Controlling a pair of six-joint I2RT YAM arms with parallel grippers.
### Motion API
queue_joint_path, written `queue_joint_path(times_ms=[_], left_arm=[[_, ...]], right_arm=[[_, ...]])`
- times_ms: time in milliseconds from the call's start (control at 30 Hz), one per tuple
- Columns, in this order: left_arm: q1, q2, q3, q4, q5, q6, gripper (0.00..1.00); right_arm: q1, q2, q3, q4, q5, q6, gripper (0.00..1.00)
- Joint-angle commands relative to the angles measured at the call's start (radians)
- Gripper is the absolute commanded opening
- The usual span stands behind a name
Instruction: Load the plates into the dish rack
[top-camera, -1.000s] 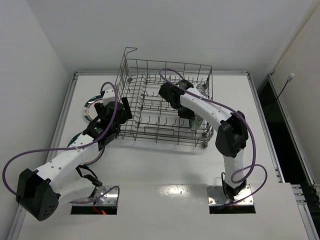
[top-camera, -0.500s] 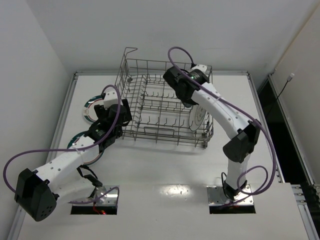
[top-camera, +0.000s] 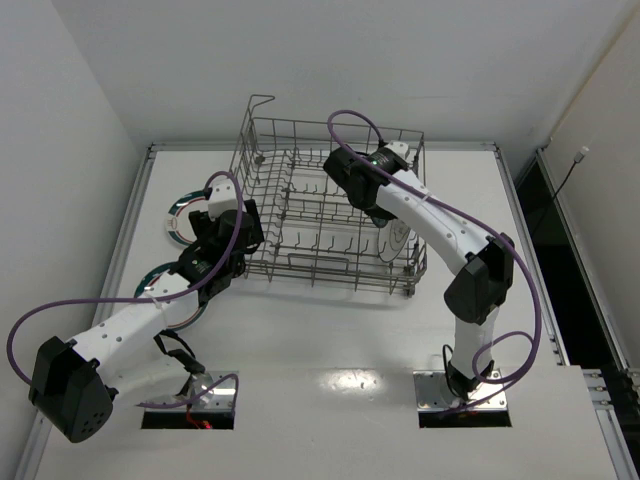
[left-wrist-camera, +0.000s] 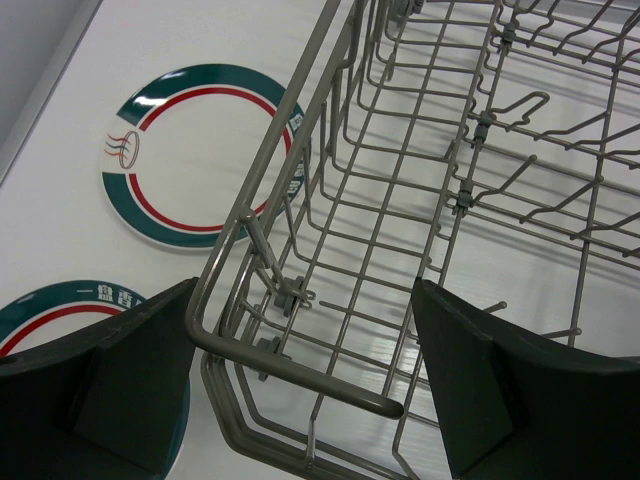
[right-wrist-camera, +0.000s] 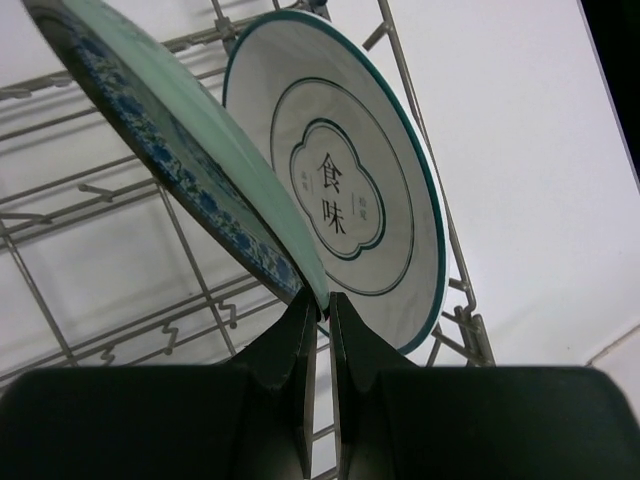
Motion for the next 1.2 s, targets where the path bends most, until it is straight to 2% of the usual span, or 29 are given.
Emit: queue_joint_path(times_ms=[0,267,367,633,1167], left_arm=[[-0.012,-0.020,-0.001,0.038,-0.022,0.005,0.82],[-0.012,-0.020,-0.001,0.038,-0.022,0.005,0.82],[-0.012,-0.029,-0.001,0.038,-0.022,0.005,0.82],[-0.012,-0.029,-0.001,0.038,-0.022,-0.004,0.82],[-0.012,-0.038,-0.010,0.038,-0.032,-0.004,0.82]], right_arm=[[0.013,-0.007,-0.026,-0.040,0.048,0.036,0.00],[0.013,-0.007,-0.090,-0.040,0.068,0.056,0.00],[0.013,-0.086,-0.080,-0.040,0.080,0.069,0.00],[0.011,-0.140,-0.051,-0.040,0.102,0.049,0.00],[0.021,0.039,-0.091,-0.040,0.028,0.068,0.00]])
